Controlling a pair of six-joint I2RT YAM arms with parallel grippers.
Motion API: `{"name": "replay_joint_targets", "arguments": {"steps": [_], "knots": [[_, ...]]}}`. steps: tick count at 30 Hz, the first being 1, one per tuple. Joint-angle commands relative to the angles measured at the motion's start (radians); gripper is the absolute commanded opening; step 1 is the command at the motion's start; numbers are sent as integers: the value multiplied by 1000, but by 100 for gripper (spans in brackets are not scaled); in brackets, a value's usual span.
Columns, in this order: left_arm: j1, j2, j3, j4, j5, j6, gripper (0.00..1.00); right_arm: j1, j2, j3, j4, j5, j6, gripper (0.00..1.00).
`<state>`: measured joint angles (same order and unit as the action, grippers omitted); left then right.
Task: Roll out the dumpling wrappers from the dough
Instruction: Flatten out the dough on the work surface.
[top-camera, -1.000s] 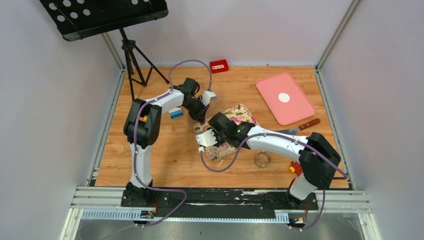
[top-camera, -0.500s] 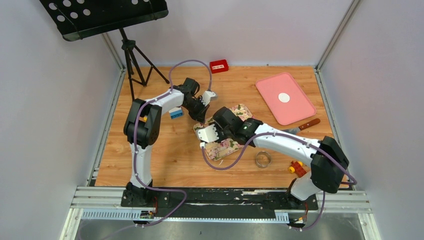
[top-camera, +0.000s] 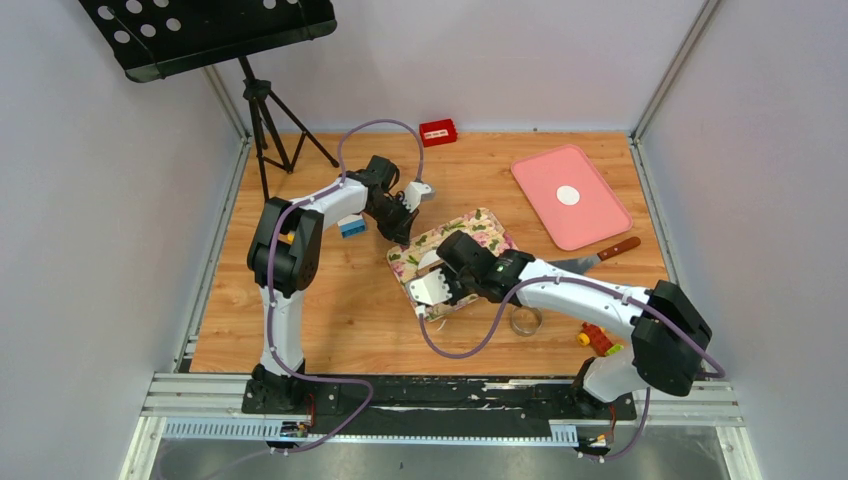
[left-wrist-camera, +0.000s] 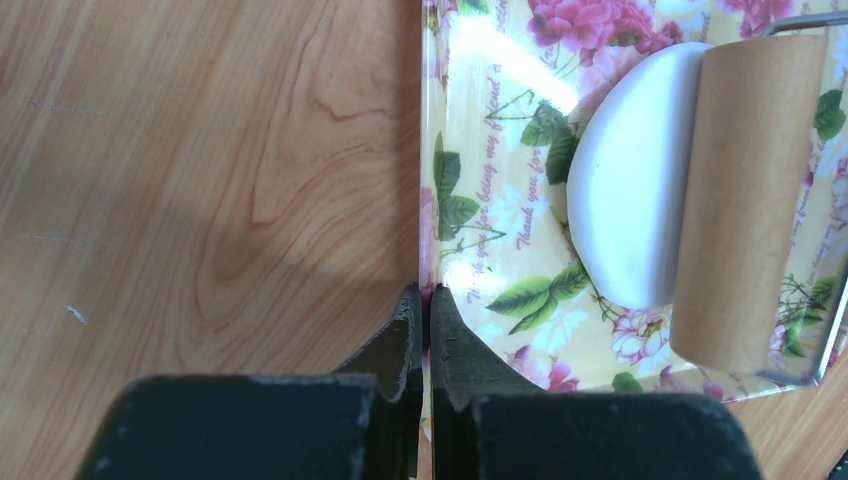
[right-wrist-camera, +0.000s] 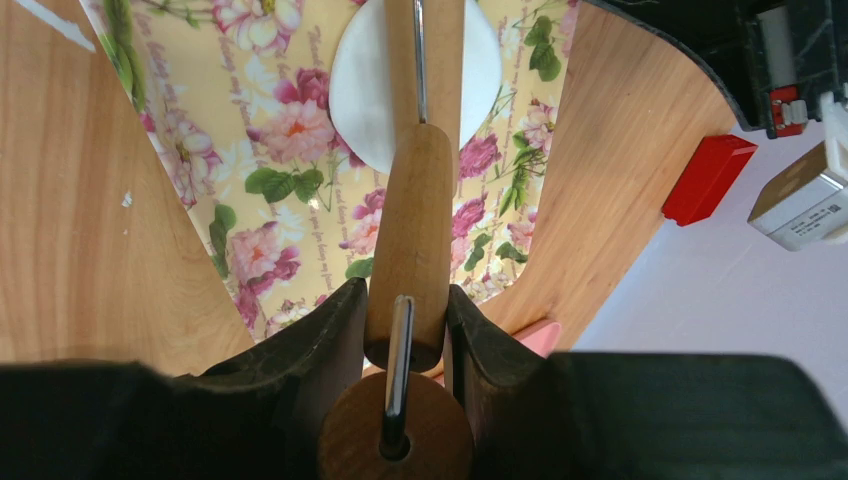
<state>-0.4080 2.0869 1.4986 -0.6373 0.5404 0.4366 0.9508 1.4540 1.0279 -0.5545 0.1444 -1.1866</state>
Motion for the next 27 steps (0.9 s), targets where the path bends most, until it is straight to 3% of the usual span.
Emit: {"name": "replay_joint_targets", "arguments": {"steps": [1, 12, 27], "knots": [[-14, -17, -26, -9, -36, 22, 0, 17, 15, -63, 0, -4, -24, 0], [-14, -20, -27, -7, -36, 25, 0, 96, 41, -98, -318, -37, 40, 0], [-14, -21, -29, -5, -38, 24, 0, 112, 32, -96, -451, -97, 79, 0]]}}
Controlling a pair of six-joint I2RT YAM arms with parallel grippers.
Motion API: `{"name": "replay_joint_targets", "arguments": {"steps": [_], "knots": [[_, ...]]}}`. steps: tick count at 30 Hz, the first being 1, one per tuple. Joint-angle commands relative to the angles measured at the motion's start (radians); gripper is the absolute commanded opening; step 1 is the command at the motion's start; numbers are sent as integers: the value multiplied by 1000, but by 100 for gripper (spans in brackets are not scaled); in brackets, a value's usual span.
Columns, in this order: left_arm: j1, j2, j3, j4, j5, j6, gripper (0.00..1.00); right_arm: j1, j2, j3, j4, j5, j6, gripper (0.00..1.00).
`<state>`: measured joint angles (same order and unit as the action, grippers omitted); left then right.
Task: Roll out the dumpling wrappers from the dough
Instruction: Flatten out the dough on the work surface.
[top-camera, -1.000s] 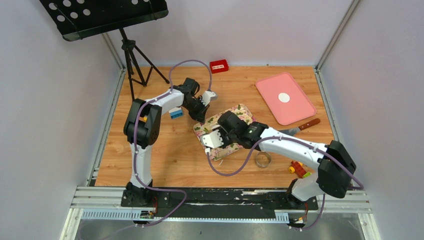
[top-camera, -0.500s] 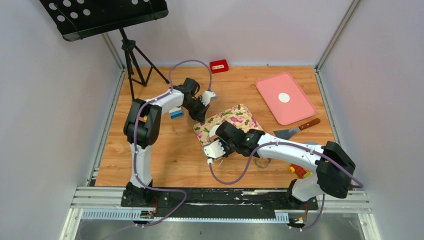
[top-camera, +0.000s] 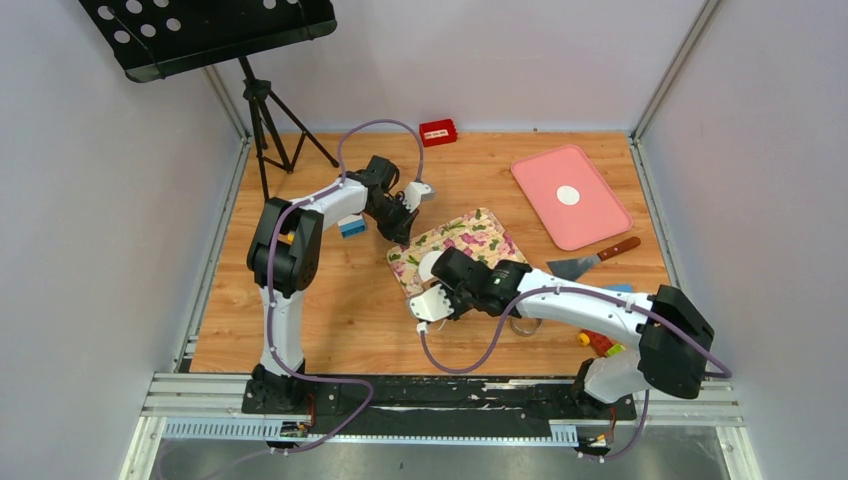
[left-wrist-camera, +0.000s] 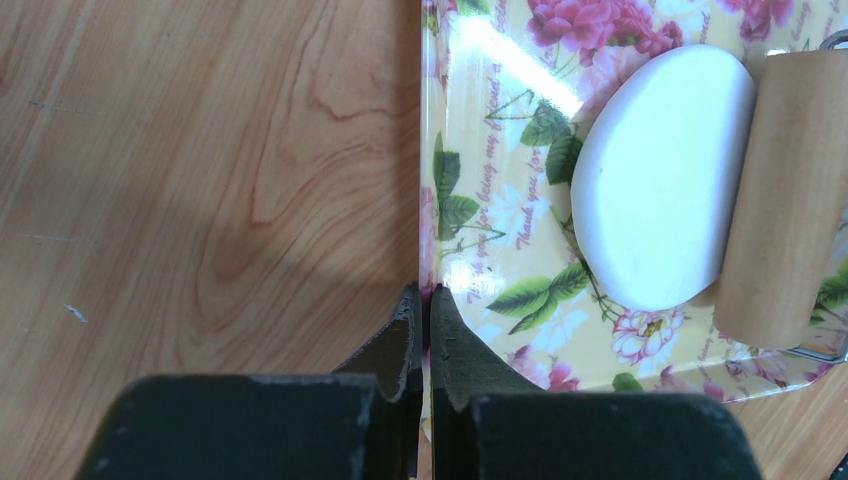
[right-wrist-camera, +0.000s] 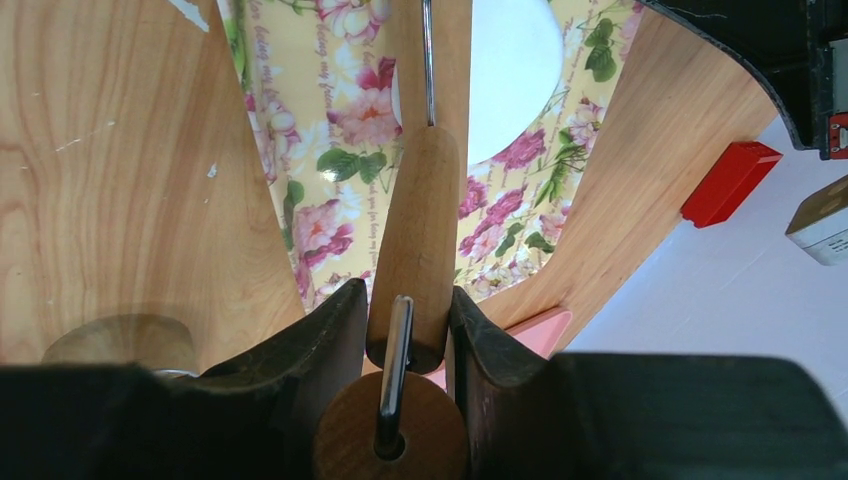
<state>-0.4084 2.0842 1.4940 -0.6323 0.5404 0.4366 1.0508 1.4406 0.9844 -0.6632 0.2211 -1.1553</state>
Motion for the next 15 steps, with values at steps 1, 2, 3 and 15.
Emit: {"name": "replay_joint_targets", "arguments": {"steps": [1, 2, 3, 15], "knots": [[-13, -18, -25, -10, -38, 23, 0, 12, 40, -49, -345, -175, 49, 0], [-13, -18, -24, -10, -38, 24, 0, 14, 36, -44, -350, -175, 49, 0], [-13, -19, -24, -10, -38, 24, 0, 14, 28, -42, -351, -173, 50, 0], [-13, -13, -19, -12, -38, 22, 0, -47, -89, 164, -90, -15, 38, 0]]}}
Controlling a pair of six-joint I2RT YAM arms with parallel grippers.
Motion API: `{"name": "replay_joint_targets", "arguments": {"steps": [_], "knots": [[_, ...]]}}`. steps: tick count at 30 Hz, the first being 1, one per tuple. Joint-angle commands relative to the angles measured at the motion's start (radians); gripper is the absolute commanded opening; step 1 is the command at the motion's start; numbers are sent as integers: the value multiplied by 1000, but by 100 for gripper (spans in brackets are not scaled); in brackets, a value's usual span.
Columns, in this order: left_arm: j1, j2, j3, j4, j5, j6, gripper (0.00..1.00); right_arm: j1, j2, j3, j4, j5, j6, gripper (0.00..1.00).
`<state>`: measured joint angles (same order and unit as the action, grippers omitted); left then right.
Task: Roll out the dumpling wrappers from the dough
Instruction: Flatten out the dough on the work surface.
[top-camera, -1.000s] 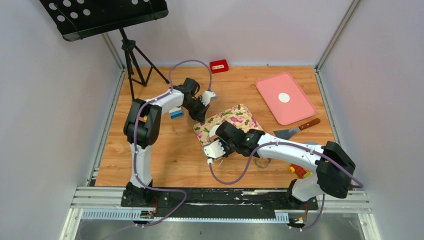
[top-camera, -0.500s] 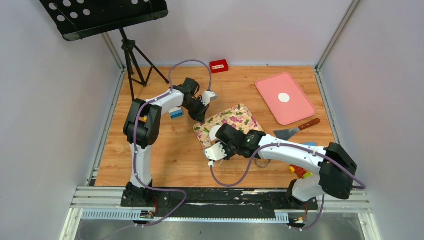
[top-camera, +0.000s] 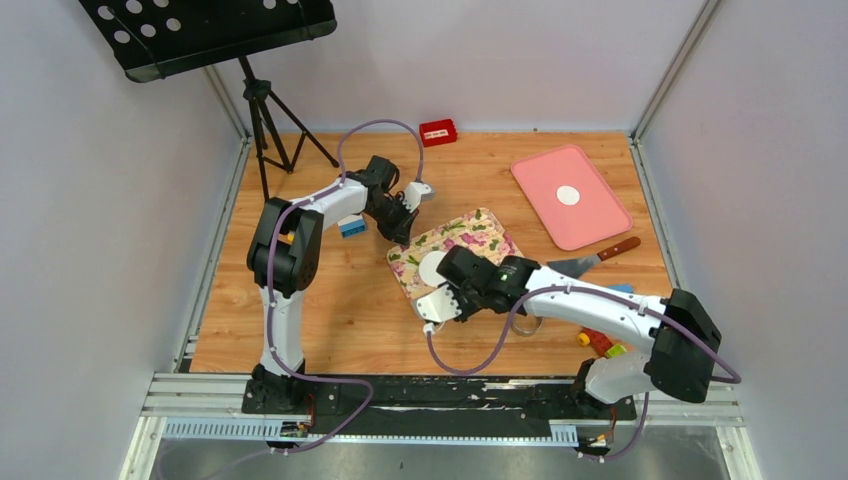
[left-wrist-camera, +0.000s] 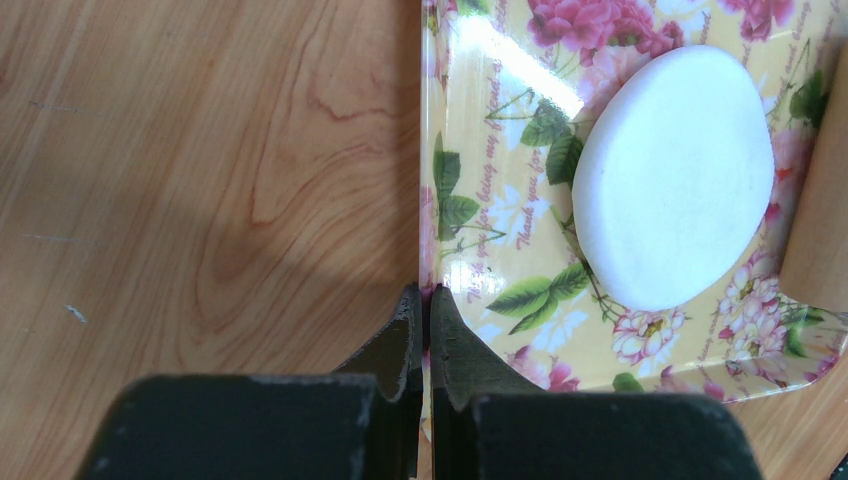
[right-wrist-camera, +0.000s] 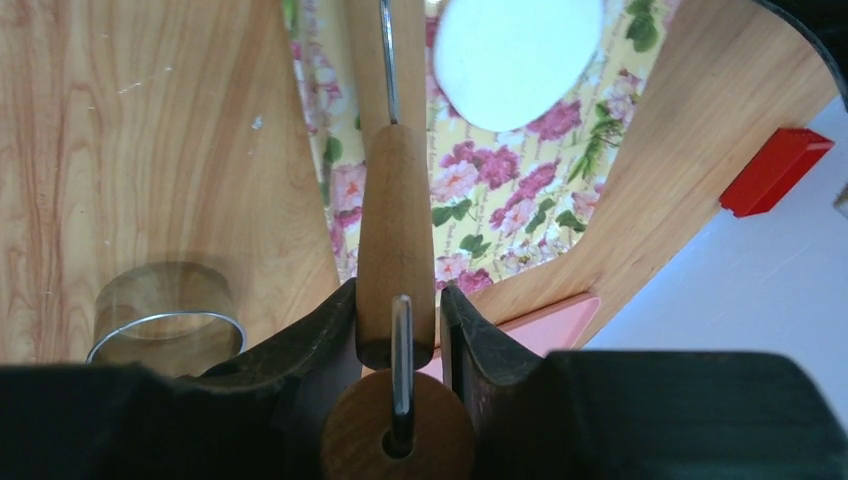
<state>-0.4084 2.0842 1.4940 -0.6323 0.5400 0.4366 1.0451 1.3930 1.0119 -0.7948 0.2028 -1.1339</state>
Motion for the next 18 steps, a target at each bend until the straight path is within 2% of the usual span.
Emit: {"name": "replay_joint_targets", "arguments": {"steps": [1, 10, 18], "knots": [[-13, -14, -20, -12, -36, 22, 0, -51, -40, 162, 63, 0, 16, 0], [-13, -17, -23, -12, -36, 22, 0, -60, 74, 152, 262, -15, -50, 0], [-13, -17, -24, -12, -34, 25, 0, -35, 151, 30, 246, -35, -90, 0]]}}
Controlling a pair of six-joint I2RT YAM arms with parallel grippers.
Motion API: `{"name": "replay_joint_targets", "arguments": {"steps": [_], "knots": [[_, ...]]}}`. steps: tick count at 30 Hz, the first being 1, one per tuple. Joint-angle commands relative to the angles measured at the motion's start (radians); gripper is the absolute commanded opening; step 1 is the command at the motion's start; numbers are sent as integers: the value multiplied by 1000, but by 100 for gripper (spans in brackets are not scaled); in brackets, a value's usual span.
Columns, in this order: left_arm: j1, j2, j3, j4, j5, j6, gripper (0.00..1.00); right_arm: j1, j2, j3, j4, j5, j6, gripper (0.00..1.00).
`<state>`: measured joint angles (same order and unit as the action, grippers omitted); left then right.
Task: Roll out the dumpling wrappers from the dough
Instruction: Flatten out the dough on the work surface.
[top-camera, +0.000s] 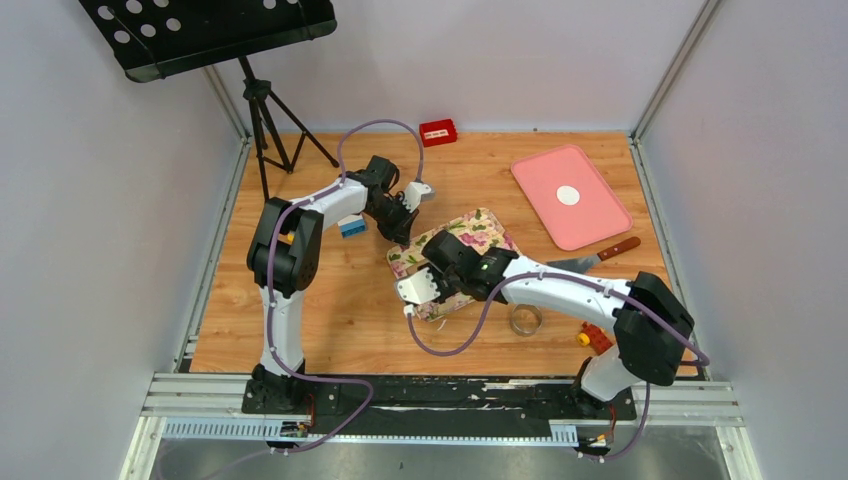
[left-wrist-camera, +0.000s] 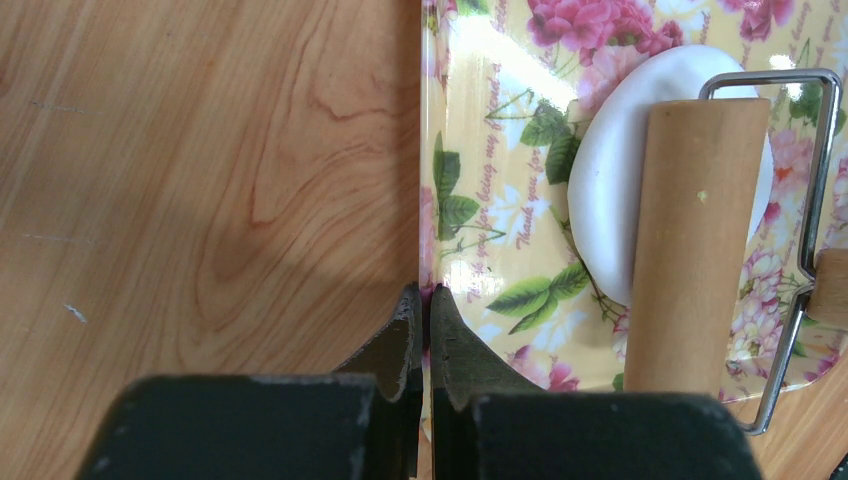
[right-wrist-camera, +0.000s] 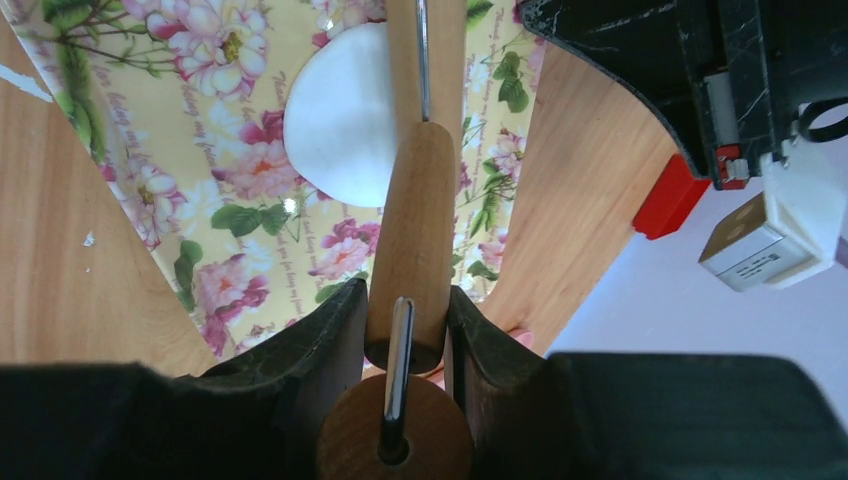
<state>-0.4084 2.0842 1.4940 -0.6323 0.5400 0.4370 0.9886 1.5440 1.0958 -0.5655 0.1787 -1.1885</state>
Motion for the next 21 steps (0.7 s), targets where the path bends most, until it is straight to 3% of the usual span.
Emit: {"name": "replay_joint_targets", "arguments": {"steps": [1, 10, 21], "knots": [[-13, -16, -24, -10, -35, 25, 0, 30, 1, -67, -11, -14, -34, 0], [-13, -17, -20, -13, -36, 24, 0, 103, -6, -142, -243, -79, 14, 0], [-14, -17, -21, -14, -37, 26, 0, 127, 10, -194, -346, -108, 54, 0]]}}
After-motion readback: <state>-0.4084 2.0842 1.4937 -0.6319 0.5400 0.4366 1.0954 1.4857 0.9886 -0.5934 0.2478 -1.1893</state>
